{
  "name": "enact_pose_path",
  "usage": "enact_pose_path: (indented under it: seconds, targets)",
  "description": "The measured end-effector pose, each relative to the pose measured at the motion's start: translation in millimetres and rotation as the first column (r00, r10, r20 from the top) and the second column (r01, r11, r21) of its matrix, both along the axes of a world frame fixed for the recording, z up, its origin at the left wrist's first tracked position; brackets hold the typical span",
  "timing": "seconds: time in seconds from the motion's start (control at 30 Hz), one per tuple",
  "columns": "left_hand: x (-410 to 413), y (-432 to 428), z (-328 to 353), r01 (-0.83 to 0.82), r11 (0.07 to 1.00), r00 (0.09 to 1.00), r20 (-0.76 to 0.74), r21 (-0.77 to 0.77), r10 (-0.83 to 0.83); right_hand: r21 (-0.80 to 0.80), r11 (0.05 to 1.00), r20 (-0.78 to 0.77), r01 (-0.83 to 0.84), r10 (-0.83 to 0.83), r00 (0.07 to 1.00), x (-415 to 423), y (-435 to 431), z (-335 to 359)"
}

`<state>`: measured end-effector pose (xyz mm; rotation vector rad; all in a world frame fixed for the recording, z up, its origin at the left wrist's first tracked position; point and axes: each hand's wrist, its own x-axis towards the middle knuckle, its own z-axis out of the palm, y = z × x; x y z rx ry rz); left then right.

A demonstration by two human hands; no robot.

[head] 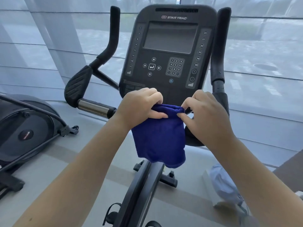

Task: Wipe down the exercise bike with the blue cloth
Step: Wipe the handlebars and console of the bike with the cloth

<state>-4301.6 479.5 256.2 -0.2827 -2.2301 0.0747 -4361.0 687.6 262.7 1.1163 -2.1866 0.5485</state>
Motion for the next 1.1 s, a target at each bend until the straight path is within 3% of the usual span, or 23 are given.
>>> enact_pose_path:
  seconds: [0.07, 0.17, 0.3, 0.47, 0.63, 0.73, 1.1]
  targets:
    - [7.0, 7.5, 0.7, -0.09, 0.996, 0.996, 0.027, -0.008, 0.091, 0.035, 0.999, 0.008, 0.006, -0.007, 1.0, -1.5, -2.3, 1.7]
    - [26.9, 42.4, -12.6, -0.273, 0.95, 0.962, 0.024, 0.149, 0.272, 0.057, 0.998, 0.035, 0.015, -0.017, 0.999, -2.8, -3.4, 1.2]
    - [40.8, 75.8, -41.5, -0.25, 0.919, 0.968, 0.114, 0.304, 0.225, 0.056, 0.998, 0.047, 0.008, -0.011, 0.999, -3.8, -3.0, 1.2]
    - [48.5, 78.8, -60.5, -0.255, 0.946, 0.938, 0.29, 0.199, 0.192, 0.033, 0.998, 0.002, -0.05, 0.05, 0.999, 2.2, 11.6, -0.7]
    - [48.5, 70.8, -57.6, -0.234, 0.96, 0.933, 0.314, 0.157, 0.176, 0.321, 0.886, 0.144, -0.336, 0.305, 0.941, -5.3, 37.8, 4.9]
    - [46.4, 64.9, -55.5, -0.228, 0.965, 0.923, 0.343, 0.129, 0.172, 0.438, 0.816, 0.169, -0.378, 0.338, 0.926, -13.9, 45.3, 5.4]
    - [38.2, 65.0, -60.4, -0.223, 0.961, 0.961, 0.2, 0.166, 0.189, 0.543, 0.732, 0.093, -0.412, 0.435, 0.896, -26.7, 47.4, 8.8]
